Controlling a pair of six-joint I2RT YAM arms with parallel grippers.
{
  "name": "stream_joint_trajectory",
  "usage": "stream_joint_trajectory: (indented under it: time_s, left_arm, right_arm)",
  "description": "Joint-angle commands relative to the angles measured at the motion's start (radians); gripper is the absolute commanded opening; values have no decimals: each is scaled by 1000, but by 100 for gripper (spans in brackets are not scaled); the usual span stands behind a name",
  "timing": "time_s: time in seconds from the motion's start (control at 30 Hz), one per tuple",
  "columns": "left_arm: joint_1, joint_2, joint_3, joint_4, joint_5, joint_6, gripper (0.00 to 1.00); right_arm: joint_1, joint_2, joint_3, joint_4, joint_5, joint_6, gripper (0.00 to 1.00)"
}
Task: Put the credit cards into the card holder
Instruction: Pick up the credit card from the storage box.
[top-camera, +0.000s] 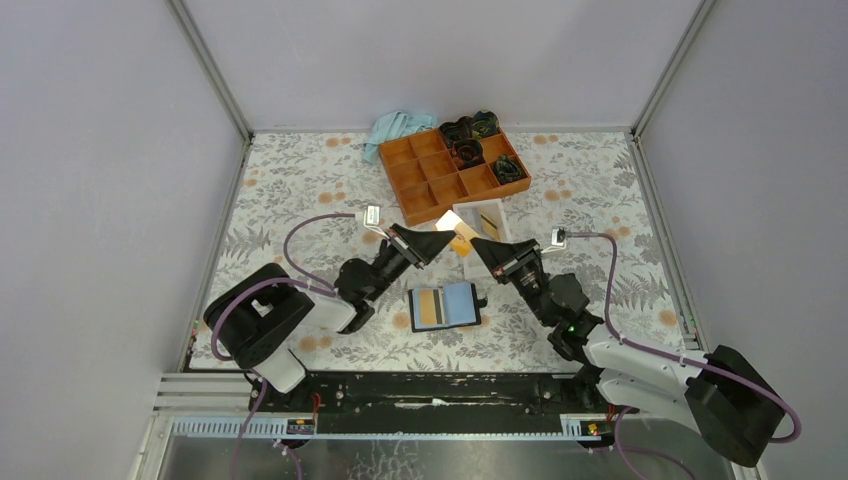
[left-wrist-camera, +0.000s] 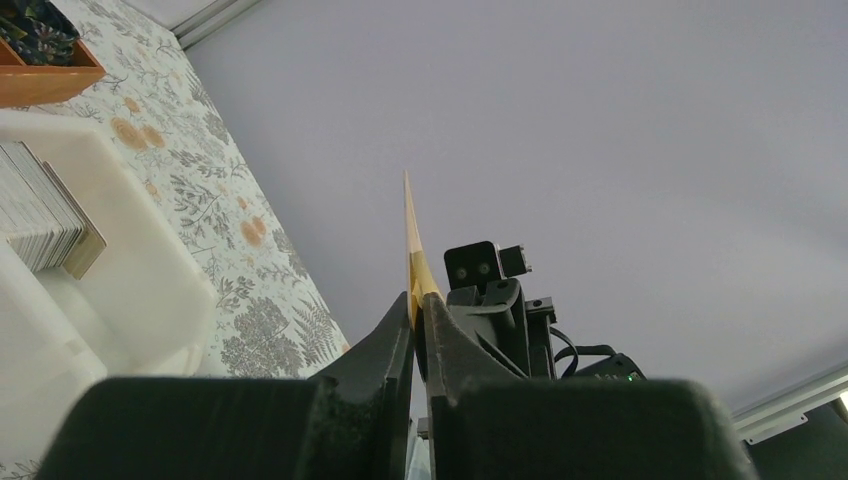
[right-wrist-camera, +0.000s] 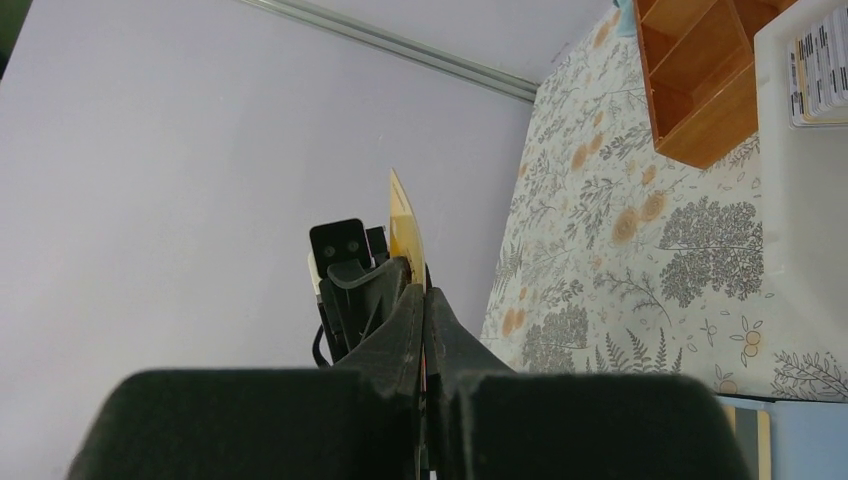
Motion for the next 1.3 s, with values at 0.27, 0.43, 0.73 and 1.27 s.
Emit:
stream_joint_trajectory:
  time_s: [0.27, 0.43, 0.73, 1.27]
  left_arm:
    - [53, -35, -19, 62, -36, 6, 9]
    - [84, -60, -52, 37, 11, 6, 0]
    - [115, -303, -103, -354, 54, 199, 0]
    - [104, -465, -45, -1070, 197, 303, 0]
  right_arm:
    - [99, -5, 13, -12, 9, -66, 1]
    - [107, -16, 10, -60, 3, -88, 12]
    - [107, -171, 55, -340, 17, -235, 36]
    - [107, 86, 270, -833, 11, -432, 0]
